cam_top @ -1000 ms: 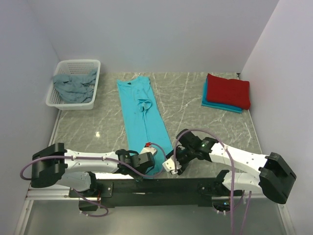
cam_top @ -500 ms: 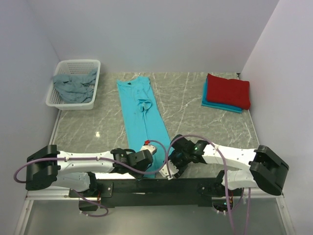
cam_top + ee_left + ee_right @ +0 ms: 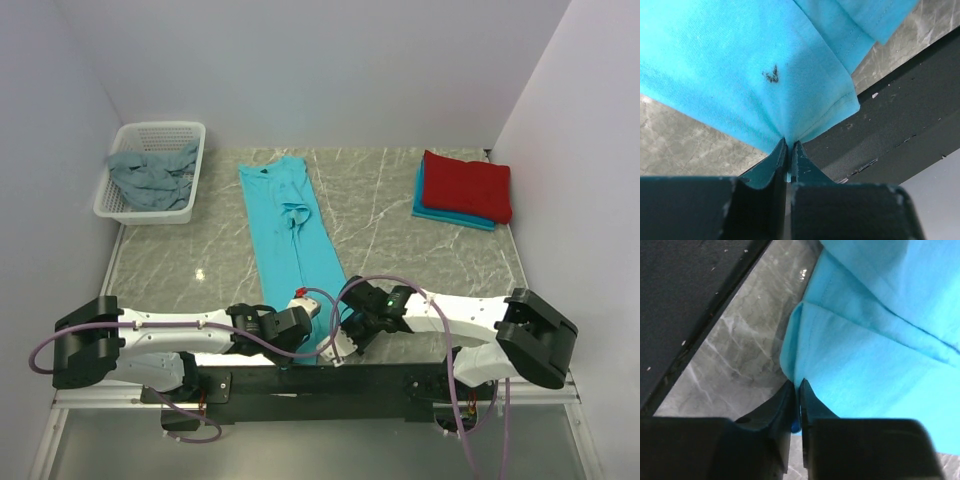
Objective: Fold and stack the t-shirts
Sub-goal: Fold the tshirt
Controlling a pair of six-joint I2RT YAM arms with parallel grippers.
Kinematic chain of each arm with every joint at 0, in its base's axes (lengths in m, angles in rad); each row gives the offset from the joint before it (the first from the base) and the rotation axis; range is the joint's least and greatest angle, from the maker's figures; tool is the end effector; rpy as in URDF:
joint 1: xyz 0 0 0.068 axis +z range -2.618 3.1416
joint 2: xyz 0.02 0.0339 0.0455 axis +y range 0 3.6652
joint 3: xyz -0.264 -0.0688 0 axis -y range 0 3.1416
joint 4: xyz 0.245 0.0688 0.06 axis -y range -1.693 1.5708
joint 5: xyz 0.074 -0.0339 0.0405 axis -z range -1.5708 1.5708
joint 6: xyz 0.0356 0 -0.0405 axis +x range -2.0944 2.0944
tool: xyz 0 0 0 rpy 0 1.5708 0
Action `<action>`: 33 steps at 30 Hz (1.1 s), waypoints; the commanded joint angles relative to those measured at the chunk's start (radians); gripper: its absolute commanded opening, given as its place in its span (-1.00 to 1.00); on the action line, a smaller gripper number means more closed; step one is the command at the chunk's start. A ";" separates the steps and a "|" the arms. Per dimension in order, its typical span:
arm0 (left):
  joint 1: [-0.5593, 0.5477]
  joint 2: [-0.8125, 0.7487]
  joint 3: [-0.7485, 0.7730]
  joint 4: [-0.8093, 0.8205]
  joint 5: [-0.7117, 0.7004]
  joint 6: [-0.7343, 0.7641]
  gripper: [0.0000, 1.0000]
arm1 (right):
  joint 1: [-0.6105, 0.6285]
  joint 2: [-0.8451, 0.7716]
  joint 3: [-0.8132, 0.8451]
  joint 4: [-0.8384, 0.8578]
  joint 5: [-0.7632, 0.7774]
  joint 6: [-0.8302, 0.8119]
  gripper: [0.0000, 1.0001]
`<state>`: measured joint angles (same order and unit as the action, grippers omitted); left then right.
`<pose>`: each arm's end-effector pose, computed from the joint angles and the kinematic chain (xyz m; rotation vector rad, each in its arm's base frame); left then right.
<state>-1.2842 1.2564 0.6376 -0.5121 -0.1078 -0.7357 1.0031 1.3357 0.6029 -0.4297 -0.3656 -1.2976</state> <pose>0.0657 -0.2093 0.1723 0.7215 2.6886 -0.4471 0.1094 0.1951 0.1525 -2.4685 0.9922 0.4054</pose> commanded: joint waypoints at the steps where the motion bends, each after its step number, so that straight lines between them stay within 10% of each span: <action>1: 0.005 -0.025 0.001 0.026 0.008 0.018 -0.99 | 0.006 0.022 -0.003 -0.026 0.060 0.030 -0.78; 15: 0.199 -0.146 0.088 0.018 -0.043 0.143 -0.99 | -0.181 -0.073 0.191 -0.076 -0.070 0.092 -1.00; 33: 0.870 0.179 0.322 0.310 0.143 0.349 -0.99 | -0.370 0.557 0.882 0.016 0.059 0.300 -1.00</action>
<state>-0.4572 1.3743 0.8761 -0.2882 -0.0208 -0.4370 0.6506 1.8225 1.3701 -0.4473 -0.3504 -1.0515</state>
